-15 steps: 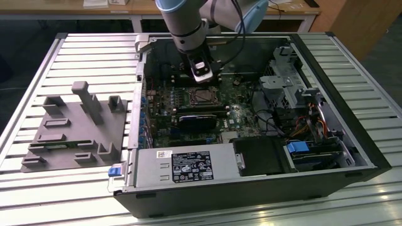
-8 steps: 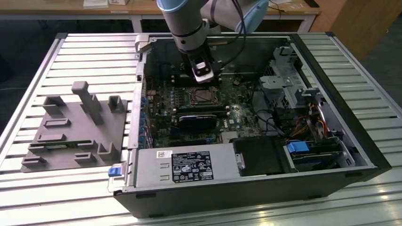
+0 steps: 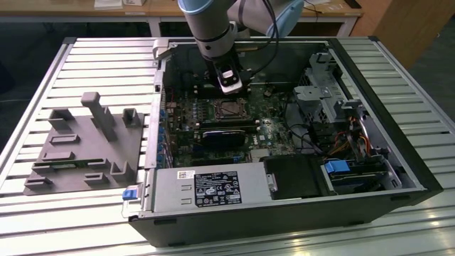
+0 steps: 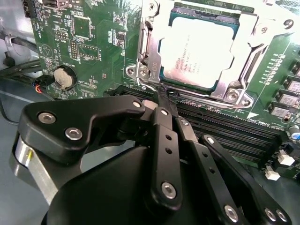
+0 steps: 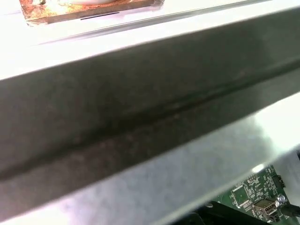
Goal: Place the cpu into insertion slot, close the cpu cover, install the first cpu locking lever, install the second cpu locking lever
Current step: 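Install the first cpu locking lever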
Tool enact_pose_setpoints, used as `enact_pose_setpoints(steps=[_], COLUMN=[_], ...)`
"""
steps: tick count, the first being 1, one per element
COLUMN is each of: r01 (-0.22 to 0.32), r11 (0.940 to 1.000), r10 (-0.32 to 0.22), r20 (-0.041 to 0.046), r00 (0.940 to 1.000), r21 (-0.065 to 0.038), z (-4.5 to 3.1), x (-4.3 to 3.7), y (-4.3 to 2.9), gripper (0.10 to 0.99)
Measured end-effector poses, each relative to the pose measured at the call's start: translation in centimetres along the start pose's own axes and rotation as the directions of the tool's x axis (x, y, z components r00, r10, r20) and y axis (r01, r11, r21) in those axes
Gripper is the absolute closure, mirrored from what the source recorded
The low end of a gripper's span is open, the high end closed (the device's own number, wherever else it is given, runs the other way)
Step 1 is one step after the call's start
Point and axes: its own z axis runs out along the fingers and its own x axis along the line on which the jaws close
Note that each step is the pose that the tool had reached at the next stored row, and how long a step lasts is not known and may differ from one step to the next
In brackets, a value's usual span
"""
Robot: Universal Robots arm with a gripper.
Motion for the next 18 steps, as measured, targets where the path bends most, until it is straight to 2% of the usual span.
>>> enact_pose_setpoints(steps=[4,11,18], r01=[-0.003,-0.003,-0.003], r11=[1.0,1.0,1.0], r10=[0.003,0.003,0.003], r20=[-0.0048,-0.0057,-0.0058], r00=[1.0,1.0,1.0], r21=[-0.006,-0.006,-0.006], z=[-0.04,-0.21,-0.96], x=[-0.01,-0.05,-0.23], y=[0.01,0.05,0.22], gripper=[0.984,0.984,0.984])
